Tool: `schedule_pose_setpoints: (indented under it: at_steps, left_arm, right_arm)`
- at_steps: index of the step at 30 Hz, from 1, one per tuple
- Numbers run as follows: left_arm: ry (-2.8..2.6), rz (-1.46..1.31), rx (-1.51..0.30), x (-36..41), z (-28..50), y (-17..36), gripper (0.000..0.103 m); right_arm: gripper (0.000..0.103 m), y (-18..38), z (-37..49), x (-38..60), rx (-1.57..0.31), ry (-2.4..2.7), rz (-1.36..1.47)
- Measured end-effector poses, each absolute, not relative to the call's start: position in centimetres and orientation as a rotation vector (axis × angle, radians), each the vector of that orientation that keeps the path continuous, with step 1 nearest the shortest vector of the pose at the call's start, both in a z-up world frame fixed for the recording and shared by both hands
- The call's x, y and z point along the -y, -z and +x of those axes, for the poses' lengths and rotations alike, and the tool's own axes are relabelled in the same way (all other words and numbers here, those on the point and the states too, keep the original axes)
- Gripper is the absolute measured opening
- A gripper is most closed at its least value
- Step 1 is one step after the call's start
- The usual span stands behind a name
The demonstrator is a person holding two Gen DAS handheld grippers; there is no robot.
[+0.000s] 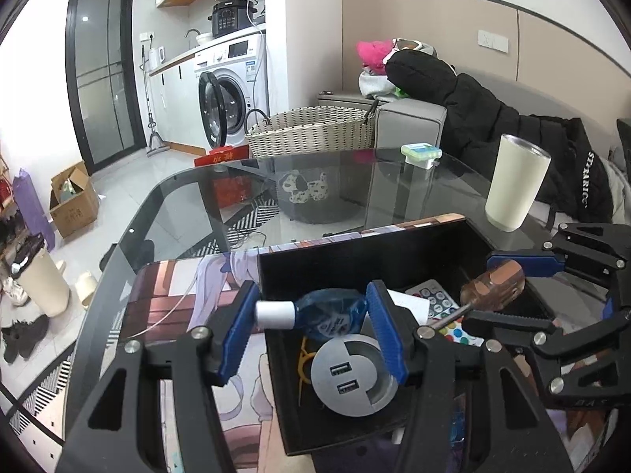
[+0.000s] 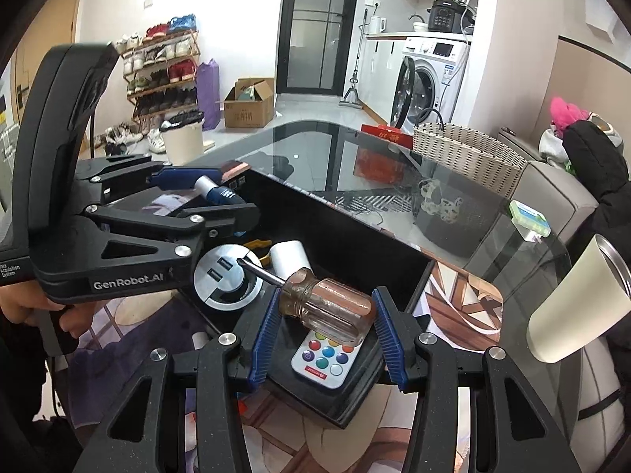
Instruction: Organize rigid objects
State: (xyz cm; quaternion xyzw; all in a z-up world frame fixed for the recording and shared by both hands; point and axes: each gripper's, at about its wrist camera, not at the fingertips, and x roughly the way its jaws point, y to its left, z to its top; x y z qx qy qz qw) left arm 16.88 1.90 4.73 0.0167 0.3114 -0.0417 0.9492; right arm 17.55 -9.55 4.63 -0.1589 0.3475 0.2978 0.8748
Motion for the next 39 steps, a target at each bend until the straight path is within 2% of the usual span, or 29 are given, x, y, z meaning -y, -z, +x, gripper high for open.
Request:
schedule_pose_setpoints:
  at_steps: [13,16,17,18,20,22,24,26,39]
  left_arm:
    - [0.086,0.037,-0.663,-2.0,17.0,-3.4,0.056]
    - [0.092,0.032,-0.665,-2.3,16.7,-3.6,0.058]
    - [0.100,0.024,-0.669,-2.3,16.6,-3.6,0.066]
    - [0.105,0.015,-0.677,-2.4,16.3,-3.7,0.075]
    - [0.113,0.006,-0.673,-2.5,15.8,-3.9,0.082]
    - [0.126,-0.007,-0.658,-2.8,14.7,-4.2,0.087]
    - [0.133,-0.037,-0.644,-3.4,13.6,-4.5,0.103]
    - [0.133,-0.072,-0.618,-4.0,12.4,-4.9,0.103]
    - [0.123,-0.066,-0.650,-4.3,8.3,-3.7,0.103]
  right_arm:
    - [0.048,-4.6,17.4,9.6,-0.710,-0.611,-0.323]
    - [0.052,-5.1,16.9,9.9,-0.690,-0.611,-0.317]
    - [0.055,-5.3,16.6,10.1,-0.684,-0.611,-0.315]
    - [0.065,-5.5,16.4,10.3,-0.680,-0.609,-0.313]
    - [0.081,-6.0,15.8,10.7,-0.662,-0.608,-0.306]
    - [0.087,-6.4,15.3,11.3,-0.649,-0.607,-0.297]
    - [0.097,-6.7,14.7,11.7,-0.649,-0.611,-0.289]
    - [0.102,-6.9,14.0,12.3,-0.643,-0.602,-0.279]
    - [0.102,-4.7,10.5,14.2,-0.706,-0.626,-0.268]
